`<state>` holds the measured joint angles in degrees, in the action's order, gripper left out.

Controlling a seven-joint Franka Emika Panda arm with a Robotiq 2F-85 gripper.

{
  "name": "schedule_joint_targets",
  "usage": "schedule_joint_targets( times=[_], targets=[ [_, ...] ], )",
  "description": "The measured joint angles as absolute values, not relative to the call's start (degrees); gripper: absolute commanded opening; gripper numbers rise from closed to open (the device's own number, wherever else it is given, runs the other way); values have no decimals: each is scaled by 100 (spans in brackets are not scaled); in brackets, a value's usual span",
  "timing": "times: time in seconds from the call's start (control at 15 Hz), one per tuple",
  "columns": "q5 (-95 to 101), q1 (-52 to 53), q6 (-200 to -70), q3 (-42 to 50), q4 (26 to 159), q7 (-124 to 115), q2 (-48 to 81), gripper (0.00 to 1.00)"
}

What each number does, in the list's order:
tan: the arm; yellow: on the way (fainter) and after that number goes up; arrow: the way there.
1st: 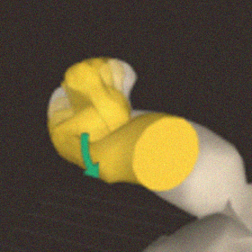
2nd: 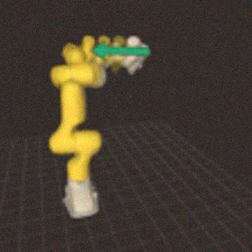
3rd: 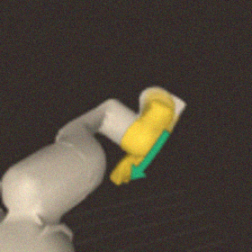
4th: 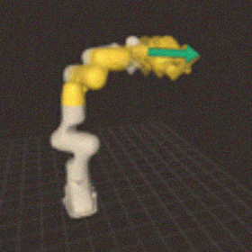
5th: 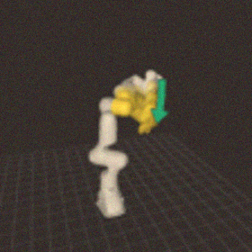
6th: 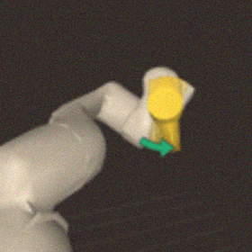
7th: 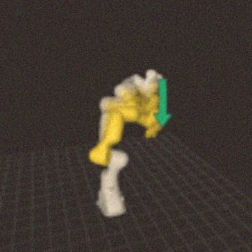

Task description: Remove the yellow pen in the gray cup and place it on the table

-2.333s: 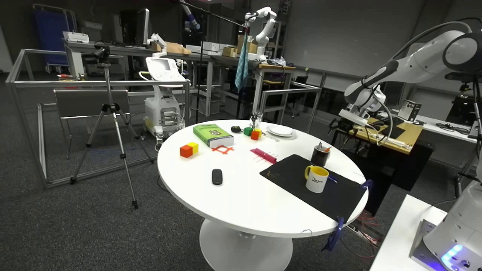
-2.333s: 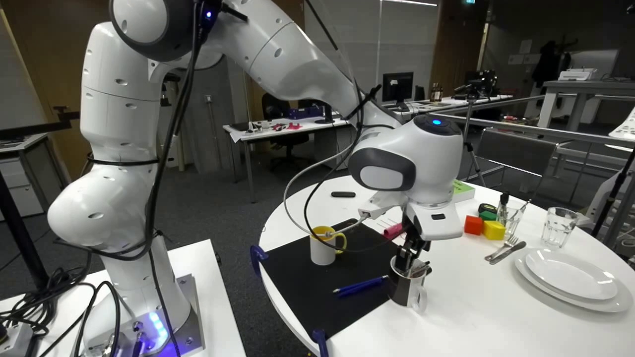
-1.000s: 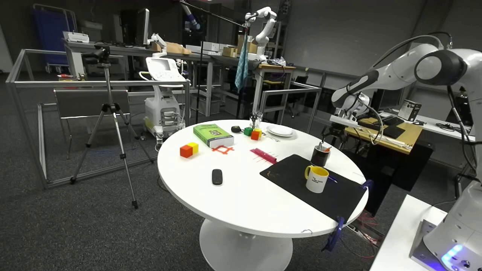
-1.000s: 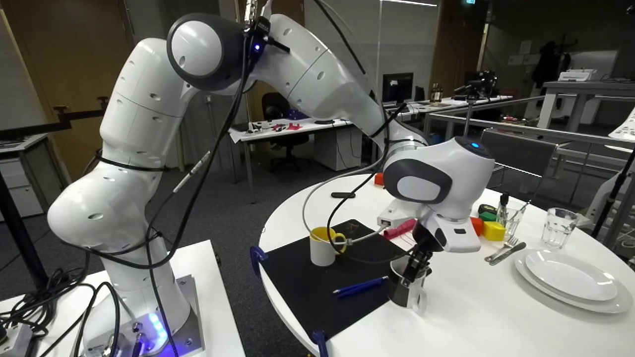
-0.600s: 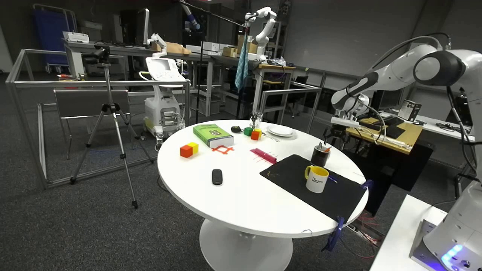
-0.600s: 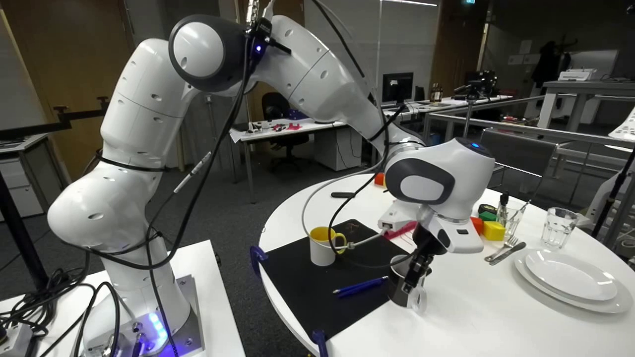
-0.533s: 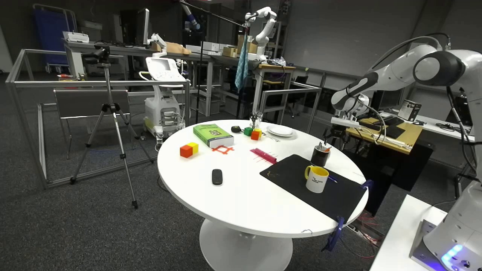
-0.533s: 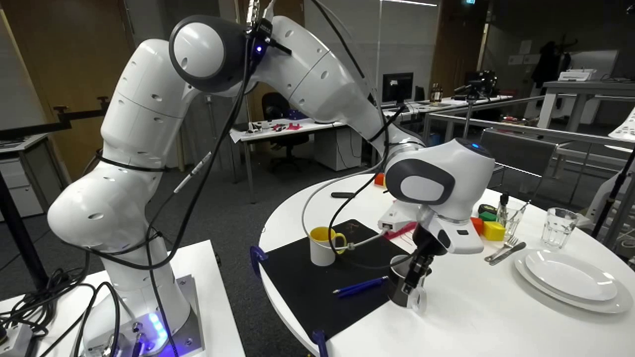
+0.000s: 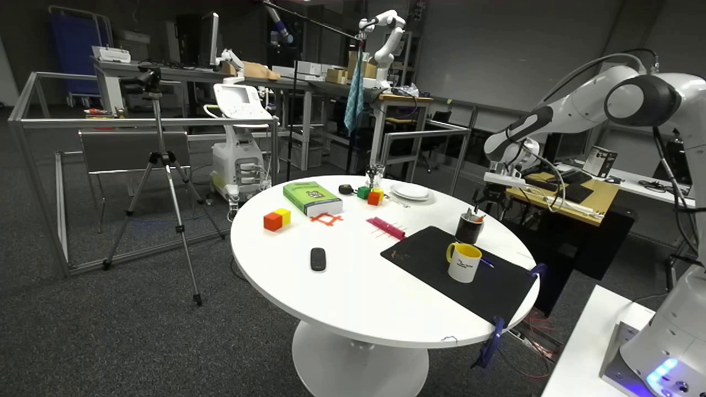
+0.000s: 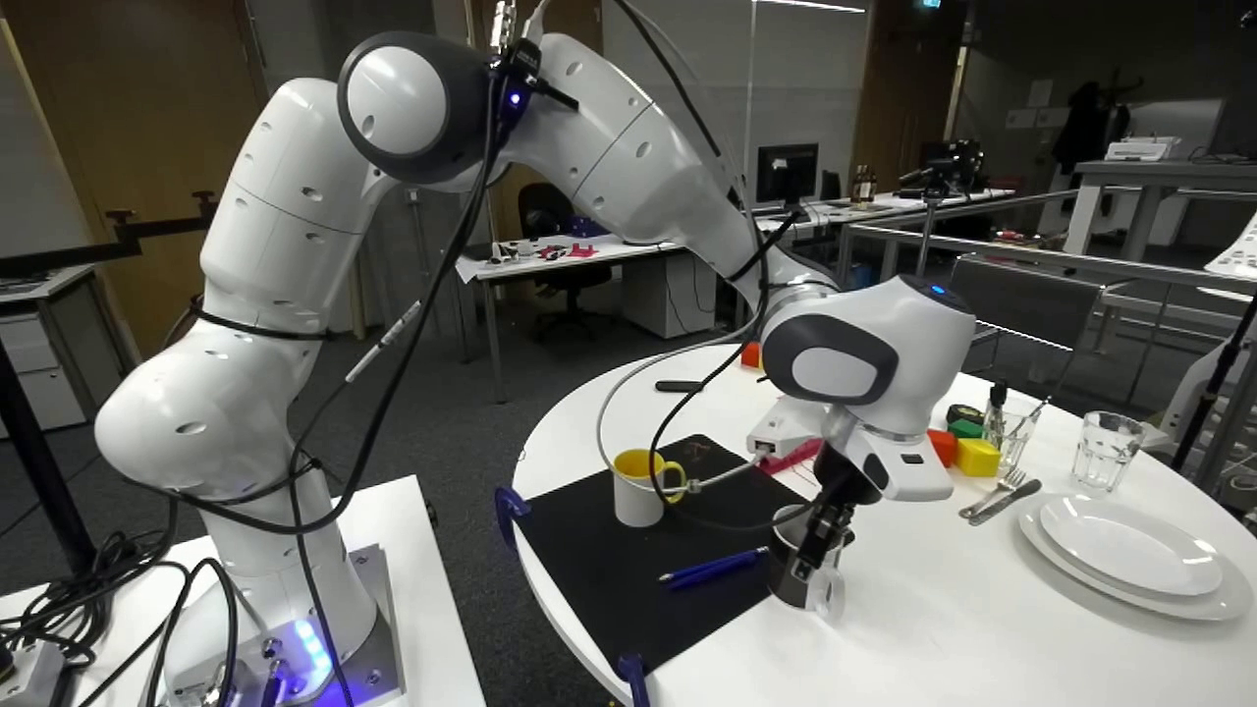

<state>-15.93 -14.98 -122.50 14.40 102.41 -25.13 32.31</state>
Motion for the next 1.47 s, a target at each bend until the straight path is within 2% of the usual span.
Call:
schedule_joint_targets(
  times=[0.07, 0.13, 0.33, 0.73, 1.47],
  targets=[
    [-1593, -1494, -12216, 1436, 10238, -2513, 3231, 73],
    [-1593, -1492, -12178, 1434, 10234, -2513, 3231, 71],
    [-1593, -1490, -12122, 1432, 10223, -2512, 3232, 51],
    [-1593, -1482, -12122, 1409, 10182, -2512, 3233, 2],
    [-1599, -1432, -12114, 1377, 9848, -2511, 3222, 2]
  ],
)
